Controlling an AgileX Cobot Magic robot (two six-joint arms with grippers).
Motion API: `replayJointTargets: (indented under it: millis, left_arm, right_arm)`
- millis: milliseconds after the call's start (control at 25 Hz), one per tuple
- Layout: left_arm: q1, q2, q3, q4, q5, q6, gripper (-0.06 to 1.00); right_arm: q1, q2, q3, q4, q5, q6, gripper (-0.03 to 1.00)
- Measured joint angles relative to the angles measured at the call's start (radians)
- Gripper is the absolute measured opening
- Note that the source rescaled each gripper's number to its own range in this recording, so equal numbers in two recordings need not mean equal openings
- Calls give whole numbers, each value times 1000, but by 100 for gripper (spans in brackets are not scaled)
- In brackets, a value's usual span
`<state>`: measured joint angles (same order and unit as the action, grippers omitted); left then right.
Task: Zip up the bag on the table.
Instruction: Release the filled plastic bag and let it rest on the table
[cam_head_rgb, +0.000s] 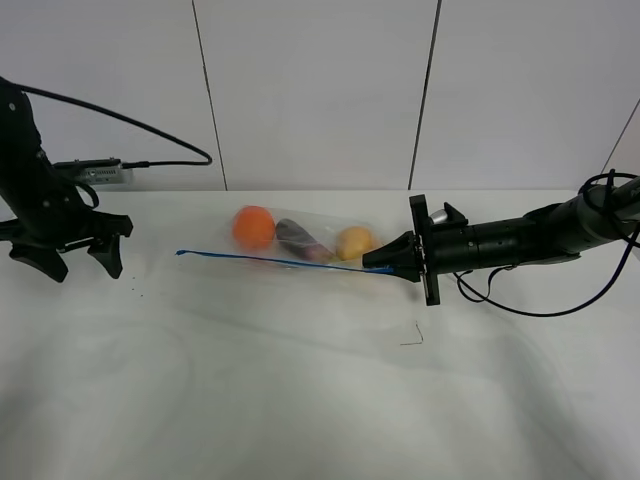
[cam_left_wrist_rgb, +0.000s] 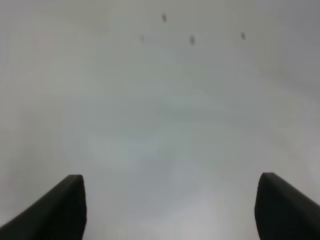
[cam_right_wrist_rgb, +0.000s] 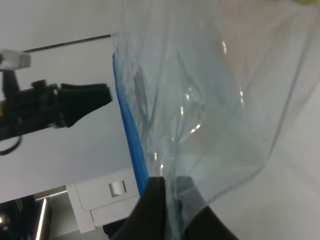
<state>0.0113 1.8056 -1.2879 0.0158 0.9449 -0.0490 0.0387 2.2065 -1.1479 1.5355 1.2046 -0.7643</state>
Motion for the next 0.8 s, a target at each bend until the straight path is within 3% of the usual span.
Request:
replayJointTargets:
  millis: [160,400,800]
  left_arm:
    - [0,-9,-50,-2,216,21,96]
    - [0,-50,23,-16,223,76,96]
    - [0,-492,444,-28,222,78,96]
  right_arm:
    - [0,0,0,0,0,0,0]
    - [0,0,0,0,0,0,0]
    - [0,0,0,0,0,0,0]
